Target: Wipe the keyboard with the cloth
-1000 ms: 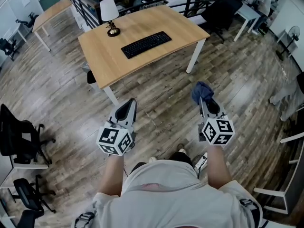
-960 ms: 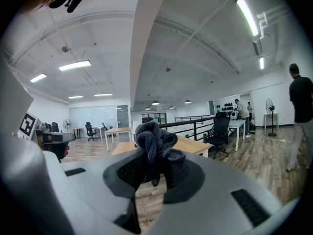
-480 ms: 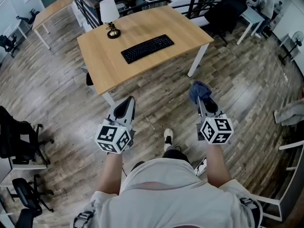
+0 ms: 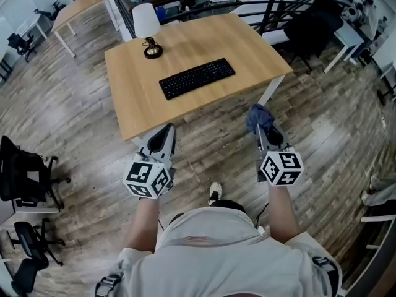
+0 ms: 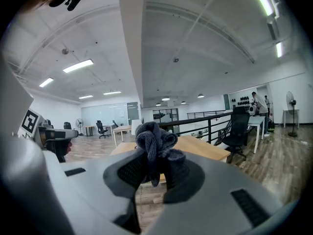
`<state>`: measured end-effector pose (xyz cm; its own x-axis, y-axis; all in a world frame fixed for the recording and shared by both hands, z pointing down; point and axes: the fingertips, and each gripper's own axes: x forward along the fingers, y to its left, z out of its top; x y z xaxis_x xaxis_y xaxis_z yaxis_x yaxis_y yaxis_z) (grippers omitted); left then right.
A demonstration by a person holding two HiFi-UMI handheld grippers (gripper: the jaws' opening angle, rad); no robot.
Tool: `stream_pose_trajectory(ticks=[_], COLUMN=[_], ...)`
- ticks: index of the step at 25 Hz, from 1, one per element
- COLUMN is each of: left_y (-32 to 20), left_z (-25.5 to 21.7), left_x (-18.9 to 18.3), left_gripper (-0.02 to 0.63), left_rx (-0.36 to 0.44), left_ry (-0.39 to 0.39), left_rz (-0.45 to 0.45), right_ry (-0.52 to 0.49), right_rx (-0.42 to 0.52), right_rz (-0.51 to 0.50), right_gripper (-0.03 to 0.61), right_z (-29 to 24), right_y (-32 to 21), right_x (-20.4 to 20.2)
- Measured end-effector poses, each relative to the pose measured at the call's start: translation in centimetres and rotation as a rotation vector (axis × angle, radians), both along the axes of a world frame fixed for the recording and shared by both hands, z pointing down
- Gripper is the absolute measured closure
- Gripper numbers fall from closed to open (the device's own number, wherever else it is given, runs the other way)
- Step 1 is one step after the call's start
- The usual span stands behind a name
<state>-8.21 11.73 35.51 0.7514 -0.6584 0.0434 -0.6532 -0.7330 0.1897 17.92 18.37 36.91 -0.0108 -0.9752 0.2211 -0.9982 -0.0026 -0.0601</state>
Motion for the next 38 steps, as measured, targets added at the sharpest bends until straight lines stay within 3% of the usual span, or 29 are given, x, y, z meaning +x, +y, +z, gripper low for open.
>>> stream_pose_trajectory(ticks=[8, 16, 29, 38], left_y=[-6.4, -10.9, -22.0, -31.5], left_z=[0.3, 1.5, 3.1, 4.2], left_x=[6.5, 8.8, 7.5, 2.0], left_gripper=[0.598, 0.598, 0.598, 0.598], left_rx=[-0.003, -0.034, -0.049, -0.066], left_ry=[-0.015, -0.039, 0.004, -0.016], left_rz=[-0.068, -0.125, -0.139, -0.177], right_ry=[-0.011, -0.049, -0.002, 0.030], right_rx=[-0.001, -0.036, -0.069, -0.105], right_rz=[-0.075, -0.126, -0.141, -0.205], right_gripper=[0.449, 0.449, 0.449, 0.448], right_z=[0.4, 2.5, 3.1, 3.4], right_y=[-8.5, -14.3, -25.4, -36.5], right_x=[6.6, 9.0, 8.0, 1.7])
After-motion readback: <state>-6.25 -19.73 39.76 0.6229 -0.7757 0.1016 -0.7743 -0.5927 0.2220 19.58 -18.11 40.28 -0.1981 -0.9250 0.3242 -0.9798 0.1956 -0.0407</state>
